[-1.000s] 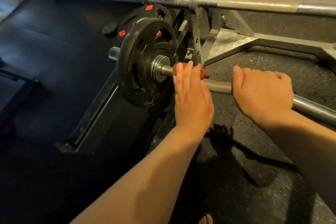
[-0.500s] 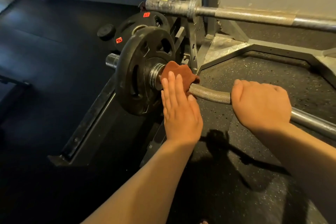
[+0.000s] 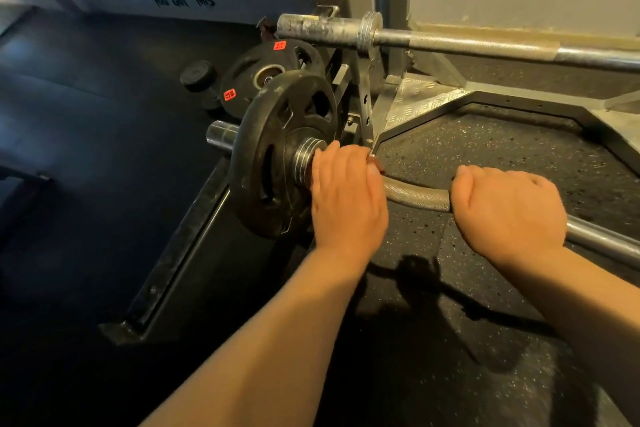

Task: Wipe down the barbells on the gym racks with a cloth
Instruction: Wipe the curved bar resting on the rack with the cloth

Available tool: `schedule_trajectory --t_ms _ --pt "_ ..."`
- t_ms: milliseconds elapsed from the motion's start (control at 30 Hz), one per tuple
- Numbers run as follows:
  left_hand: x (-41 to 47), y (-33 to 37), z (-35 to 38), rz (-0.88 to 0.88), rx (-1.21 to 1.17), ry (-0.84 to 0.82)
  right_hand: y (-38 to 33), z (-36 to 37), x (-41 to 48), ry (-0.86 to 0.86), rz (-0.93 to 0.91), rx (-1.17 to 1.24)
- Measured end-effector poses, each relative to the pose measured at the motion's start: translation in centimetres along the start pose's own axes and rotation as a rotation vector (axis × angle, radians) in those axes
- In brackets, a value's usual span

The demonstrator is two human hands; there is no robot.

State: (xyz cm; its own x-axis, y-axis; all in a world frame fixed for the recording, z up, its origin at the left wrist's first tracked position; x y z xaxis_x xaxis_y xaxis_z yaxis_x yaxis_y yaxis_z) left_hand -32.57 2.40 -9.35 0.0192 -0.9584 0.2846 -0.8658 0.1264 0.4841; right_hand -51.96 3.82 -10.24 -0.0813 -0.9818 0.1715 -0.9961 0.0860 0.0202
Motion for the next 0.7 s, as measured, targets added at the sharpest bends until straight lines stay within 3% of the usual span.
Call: schedule_trajectory --t_ms 133,267,500,600,700 --pt "-4.4 -0.1 1.6 -0.030 -0.070 -0.108 0.1 -0.5 0.0 0.024 0.013 -0.014" --pt "-3.2 -2.1 0.8 0.053 -0.034 -0.059 -0.3 -0.5 0.0 -0.020 -0.023 -0.065" --pt "-3.9 1.0 2.2 -0.161 -0.185 -0.046 -0.5 -0.7 0.2 0.006 -0.049 -0.066" --pt "-5.6 3.2 2.8 -0.039 -0.177 -0.081 -0.5 -0.4 0.0 -0.018 -0.062 -0.079" --pt "-4.4 1.2 1.9 0.025 -0.143 -0.058 -0.3 -0.1 0.2 -0.043 -0.055 -0.072"
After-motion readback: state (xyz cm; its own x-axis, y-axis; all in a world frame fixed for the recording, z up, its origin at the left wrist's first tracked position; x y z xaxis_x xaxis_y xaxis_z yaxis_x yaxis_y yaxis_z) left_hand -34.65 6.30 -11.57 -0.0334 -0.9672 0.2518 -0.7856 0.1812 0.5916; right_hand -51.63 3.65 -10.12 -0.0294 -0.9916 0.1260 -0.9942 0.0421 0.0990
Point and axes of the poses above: each hand's wrist, its own x-axis towards the middle knuckle, its own z-axis out of the palm, y = z × x, the point moved 9 cm from there along x, towards the middle knuckle, and after that the axes turned 4 degrees about y, right-handed, at the moved point
